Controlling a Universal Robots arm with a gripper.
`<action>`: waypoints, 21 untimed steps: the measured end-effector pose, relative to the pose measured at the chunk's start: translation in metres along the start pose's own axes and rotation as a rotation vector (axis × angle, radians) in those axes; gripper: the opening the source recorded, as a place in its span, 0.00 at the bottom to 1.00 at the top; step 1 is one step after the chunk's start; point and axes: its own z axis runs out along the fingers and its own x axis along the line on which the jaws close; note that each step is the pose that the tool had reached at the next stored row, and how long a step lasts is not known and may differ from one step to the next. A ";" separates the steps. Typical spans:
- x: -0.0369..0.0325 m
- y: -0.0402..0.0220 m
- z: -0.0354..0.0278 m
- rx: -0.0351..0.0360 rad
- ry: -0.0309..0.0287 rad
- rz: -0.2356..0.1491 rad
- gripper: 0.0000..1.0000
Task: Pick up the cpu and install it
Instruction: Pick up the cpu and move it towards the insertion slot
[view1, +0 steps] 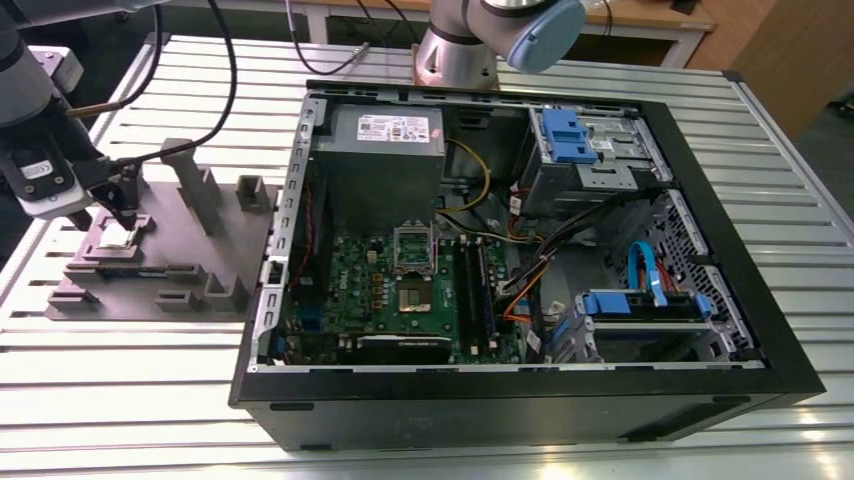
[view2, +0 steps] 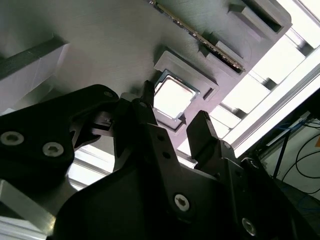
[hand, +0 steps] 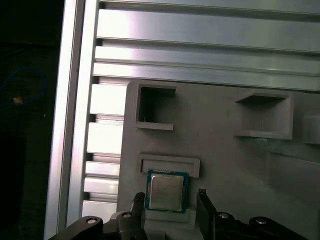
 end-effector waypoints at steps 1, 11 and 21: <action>0.0000 0.0000 0.0001 0.0000 0.0000 0.000 0.53; -0.0001 -0.0005 0.0105 0.0000 -0.0003 0.000 0.67; 0.0015 0.0016 0.0210 -0.0002 -0.0008 0.013 0.67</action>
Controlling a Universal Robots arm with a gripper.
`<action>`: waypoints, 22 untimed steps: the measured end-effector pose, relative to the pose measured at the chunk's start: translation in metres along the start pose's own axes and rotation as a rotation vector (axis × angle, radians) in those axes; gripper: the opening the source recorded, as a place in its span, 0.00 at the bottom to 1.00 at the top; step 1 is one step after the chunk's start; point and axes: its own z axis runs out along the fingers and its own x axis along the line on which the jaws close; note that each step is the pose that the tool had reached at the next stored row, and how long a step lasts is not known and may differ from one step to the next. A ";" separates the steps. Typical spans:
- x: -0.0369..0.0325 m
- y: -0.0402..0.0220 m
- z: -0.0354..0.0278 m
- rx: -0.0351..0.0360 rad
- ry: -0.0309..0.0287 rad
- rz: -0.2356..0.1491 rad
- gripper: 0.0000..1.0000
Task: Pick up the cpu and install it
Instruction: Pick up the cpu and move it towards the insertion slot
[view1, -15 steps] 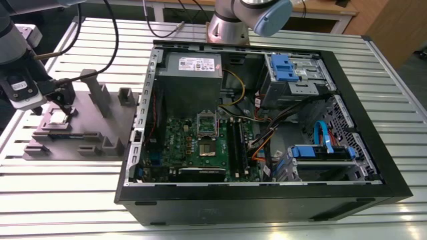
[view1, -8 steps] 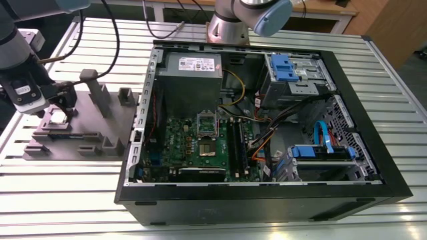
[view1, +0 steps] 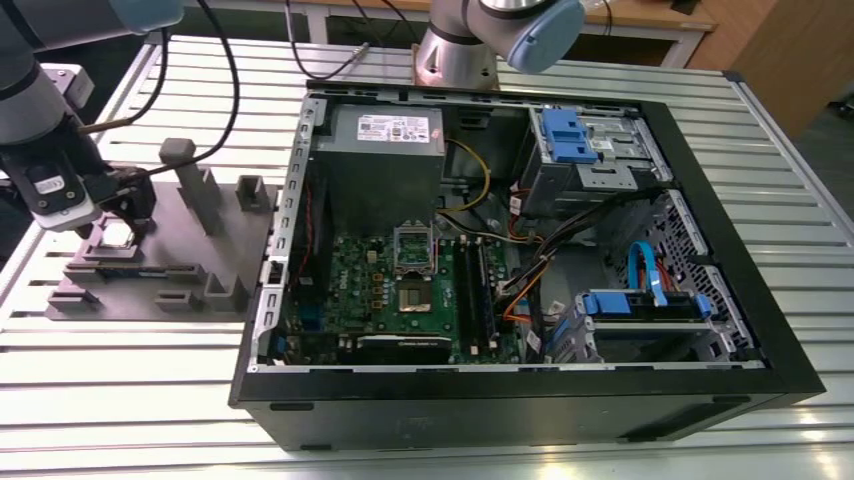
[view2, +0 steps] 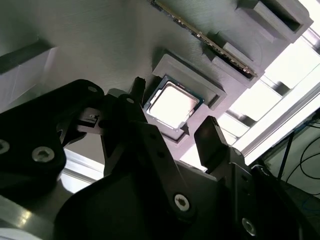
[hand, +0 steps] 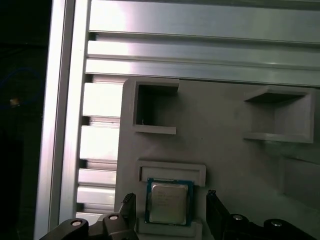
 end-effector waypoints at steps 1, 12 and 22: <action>0.0000 0.0001 0.0006 0.0000 0.0000 0.001 0.67; -0.0001 0.0006 0.0076 -0.0002 -0.0005 0.011 0.67; 0.0002 0.0027 0.0116 -0.0003 -0.0009 0.025 0.67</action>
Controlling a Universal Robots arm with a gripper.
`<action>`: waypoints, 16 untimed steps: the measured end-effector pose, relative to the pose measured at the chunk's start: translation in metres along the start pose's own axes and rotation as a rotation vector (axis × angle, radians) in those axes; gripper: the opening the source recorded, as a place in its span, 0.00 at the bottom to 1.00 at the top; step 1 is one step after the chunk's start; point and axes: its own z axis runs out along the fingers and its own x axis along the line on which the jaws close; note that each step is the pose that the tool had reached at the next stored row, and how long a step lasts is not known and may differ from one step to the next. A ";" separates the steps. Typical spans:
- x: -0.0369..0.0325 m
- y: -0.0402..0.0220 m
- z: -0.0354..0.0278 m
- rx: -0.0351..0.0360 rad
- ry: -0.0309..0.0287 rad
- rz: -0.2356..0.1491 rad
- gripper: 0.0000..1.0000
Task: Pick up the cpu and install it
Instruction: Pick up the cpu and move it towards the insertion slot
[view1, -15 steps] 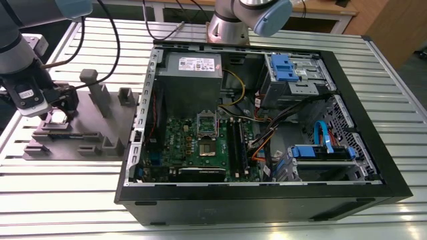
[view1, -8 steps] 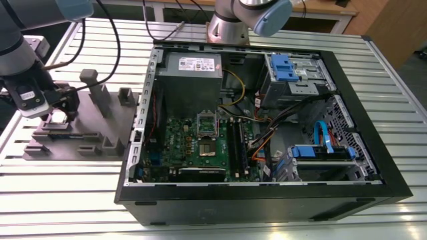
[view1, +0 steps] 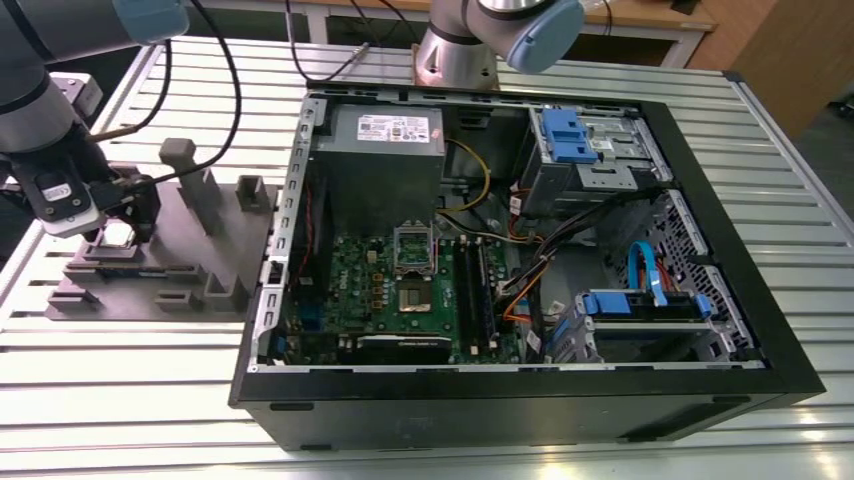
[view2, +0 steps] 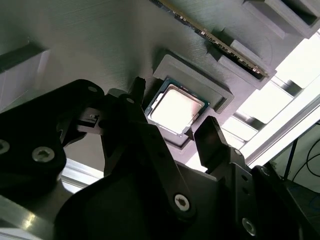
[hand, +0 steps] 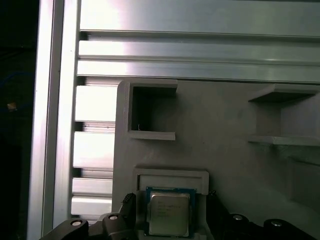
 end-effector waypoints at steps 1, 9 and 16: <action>0.0000 0.0000 0.0000 0.0000 0.0000 0.000 0.67; 0.0000 0.0001 0.0001 -0.0001 -0.0001 0.000 0.52; 0.0000 -0.0011 0.0000 -0.0001 -0.0001 0.000 0.52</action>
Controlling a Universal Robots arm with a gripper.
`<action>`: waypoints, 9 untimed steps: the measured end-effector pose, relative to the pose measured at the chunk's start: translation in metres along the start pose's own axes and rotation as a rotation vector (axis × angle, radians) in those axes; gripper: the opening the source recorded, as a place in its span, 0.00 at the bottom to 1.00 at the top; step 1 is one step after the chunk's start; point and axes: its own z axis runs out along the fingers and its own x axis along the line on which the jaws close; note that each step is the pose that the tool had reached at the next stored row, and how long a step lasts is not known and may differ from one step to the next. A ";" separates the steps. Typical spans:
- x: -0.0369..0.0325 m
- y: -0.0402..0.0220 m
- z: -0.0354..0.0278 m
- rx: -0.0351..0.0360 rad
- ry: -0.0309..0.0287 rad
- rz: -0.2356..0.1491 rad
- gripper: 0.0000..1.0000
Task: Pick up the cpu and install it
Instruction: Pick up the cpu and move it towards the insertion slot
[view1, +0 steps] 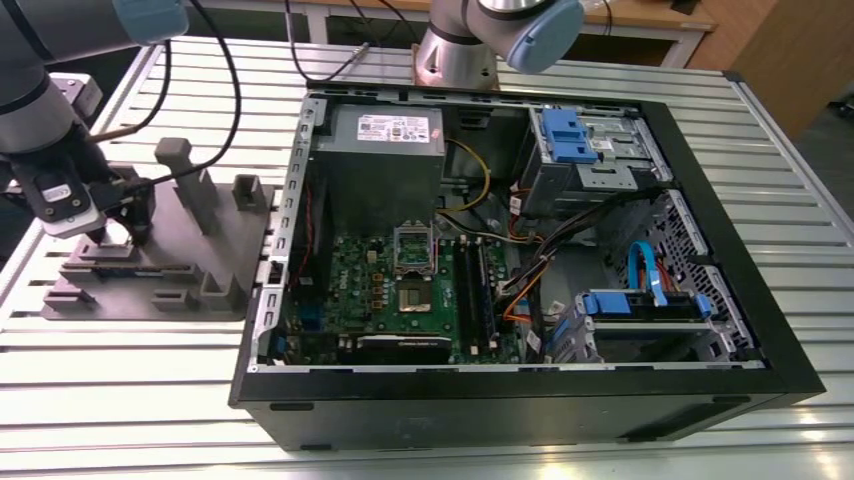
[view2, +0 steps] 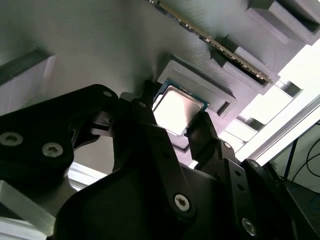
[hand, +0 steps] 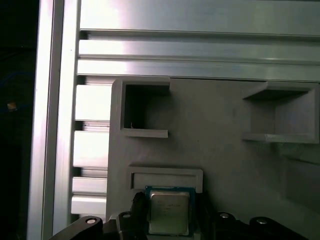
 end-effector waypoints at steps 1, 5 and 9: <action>0.0000 -0.0004 0.0000 0.0000 0.0000 0.000 0.52; 0.0000 -0.0016 0.0000 -0.0001 -0.0002 0.000 0.52; 0.0004 -0.0018 -0.0008 -0.0013 -0.0002 0.000 0.52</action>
